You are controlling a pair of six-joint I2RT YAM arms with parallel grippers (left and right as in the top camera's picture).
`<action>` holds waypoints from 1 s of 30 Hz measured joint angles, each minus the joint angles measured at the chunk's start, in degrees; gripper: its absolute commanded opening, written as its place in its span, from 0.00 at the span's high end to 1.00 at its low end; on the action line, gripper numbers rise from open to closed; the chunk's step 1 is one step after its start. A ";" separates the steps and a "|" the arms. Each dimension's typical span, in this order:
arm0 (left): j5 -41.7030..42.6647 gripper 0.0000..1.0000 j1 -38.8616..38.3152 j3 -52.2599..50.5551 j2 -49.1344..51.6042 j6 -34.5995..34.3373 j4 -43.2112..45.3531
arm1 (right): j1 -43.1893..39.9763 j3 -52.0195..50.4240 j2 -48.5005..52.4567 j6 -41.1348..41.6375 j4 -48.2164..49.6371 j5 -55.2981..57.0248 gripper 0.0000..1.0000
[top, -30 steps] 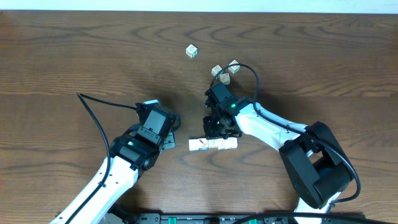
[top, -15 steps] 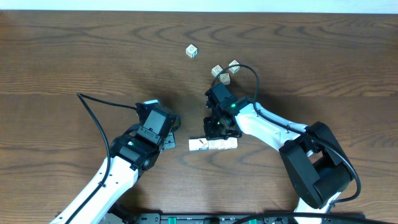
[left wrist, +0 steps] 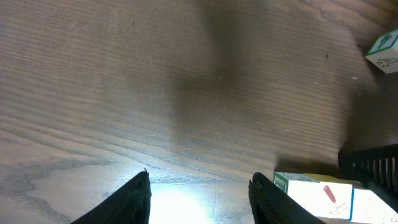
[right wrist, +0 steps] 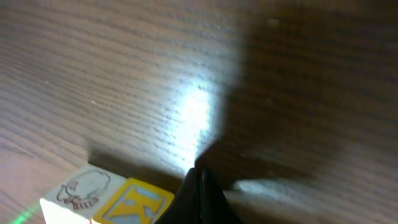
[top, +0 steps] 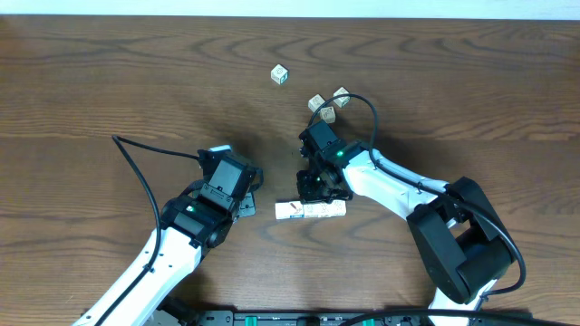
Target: Lift 5 blocks
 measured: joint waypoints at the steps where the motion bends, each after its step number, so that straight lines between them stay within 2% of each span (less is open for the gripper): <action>1: 0.00 0.55 0.00 0.00 0.00 0.00 0.00 | 0.00 0.00 0.00 -0.02 0.79 0.46 0.99; 3: -0.09 0.64 0.00 0.00 0.00 -0.15 0.02 | -0.02 0.00 0.00 -0.26 2.32 1.46 0.99; 9: -0.35 0.65 0.00 0.00 0.00 0.46 -0.02 | -2.84 0.87 0.02 -2.10 1.79 2.60 0.99; 13: -0.44 0.48 0.00 0.00 0.00 1.20 0.00 | -7.34 3.17 0.02 -3.19 -2.78 4.50 0.99; 16: -0.44 0.44 0.00 0.00 0.00 2.08 0.02 | -10.73 3.67 0.02 -3.76 -6.01 6.51 0.99; 21: -0.42 0.13 0.00 0.00 0.00 3.69 0.74 | -15.67 3.72 0.02 -5.73 -11.91 8.72 0.99; 24: -0.55 0.13 0.00 0.00 0.00 3.65 1.75 | -16.41 3.69 0.02 -6.75 -15.76 9.25 0.99; 25: -0.59 0.20 0.00 0.00 0.00 3.67 1.99 | -16.31 3.69 0.02 -7.17 -16.96 9.27 0.99; 27: -0.59 0.62 0.00 0.00 0.04 3.56 2.21 | -16.06 3.56 0.02 -7.82 -18.58 9.27 0.99; 28: -0.63 0.75 0.00 0.00 0.11 3.76 2.27 | -15.82 3.45 0.02 -8.07 -19.21 9.33 0.99; 29: -0.59 0.81 0.00 0.00 0.35 3.82 2.36 | -15.58 3.23 0.02 -8.22 -19.63 9.29 0.99; 30: -0.59 0.81 0.00 0.00 0.59 3.87 2.40 | -15.08 2.97 0.02 -8.33 -19.96 9.49 0.99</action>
